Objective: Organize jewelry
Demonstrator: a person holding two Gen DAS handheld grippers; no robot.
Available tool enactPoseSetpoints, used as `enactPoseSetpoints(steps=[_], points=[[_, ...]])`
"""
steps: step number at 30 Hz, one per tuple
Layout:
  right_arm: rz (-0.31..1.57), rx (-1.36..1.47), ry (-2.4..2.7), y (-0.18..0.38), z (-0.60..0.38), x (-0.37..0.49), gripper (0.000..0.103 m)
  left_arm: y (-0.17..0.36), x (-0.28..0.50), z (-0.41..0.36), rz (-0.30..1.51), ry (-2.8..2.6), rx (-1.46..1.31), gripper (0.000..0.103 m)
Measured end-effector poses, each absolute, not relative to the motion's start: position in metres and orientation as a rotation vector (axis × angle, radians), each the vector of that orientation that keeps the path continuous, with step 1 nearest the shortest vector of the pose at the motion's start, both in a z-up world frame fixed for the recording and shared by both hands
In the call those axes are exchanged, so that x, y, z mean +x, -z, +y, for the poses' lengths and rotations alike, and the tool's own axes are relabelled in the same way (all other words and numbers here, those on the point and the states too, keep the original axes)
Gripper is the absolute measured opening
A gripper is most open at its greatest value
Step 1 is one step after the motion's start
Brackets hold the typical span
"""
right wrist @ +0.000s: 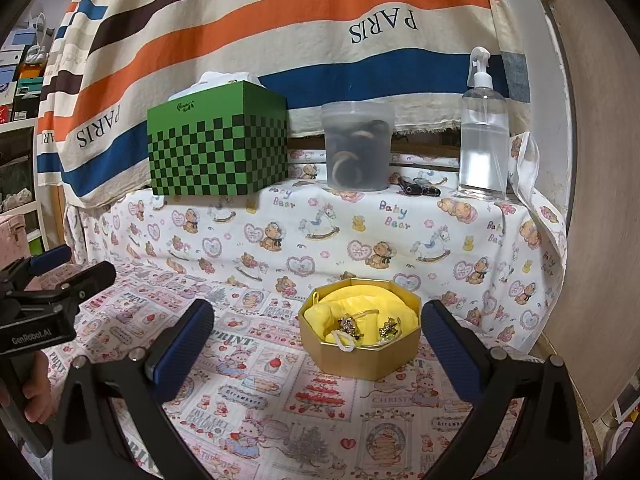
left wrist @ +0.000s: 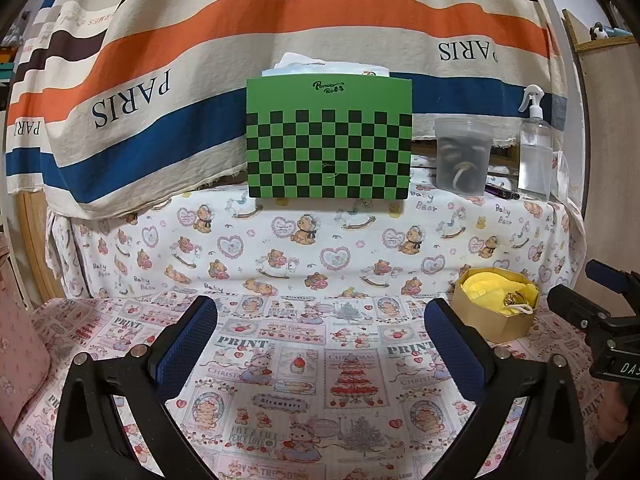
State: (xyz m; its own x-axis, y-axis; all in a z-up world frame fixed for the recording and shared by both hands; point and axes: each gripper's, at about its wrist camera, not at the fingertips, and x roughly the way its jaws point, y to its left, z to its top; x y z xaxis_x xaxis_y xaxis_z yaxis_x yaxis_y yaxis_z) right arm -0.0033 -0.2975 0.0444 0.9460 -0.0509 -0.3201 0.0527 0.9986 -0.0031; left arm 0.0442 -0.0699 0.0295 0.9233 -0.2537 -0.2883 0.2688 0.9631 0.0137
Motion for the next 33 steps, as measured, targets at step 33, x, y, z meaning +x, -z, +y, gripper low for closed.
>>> enactPoseSetpoints(steps=[33], points=[[0.326, 0.006, 0.053, -0.0437, -0.2984, -0.0029, 0.103, -0.0294, 0.0444, -0.0692, 0.292, 0.265, 0.049, 0.103]])
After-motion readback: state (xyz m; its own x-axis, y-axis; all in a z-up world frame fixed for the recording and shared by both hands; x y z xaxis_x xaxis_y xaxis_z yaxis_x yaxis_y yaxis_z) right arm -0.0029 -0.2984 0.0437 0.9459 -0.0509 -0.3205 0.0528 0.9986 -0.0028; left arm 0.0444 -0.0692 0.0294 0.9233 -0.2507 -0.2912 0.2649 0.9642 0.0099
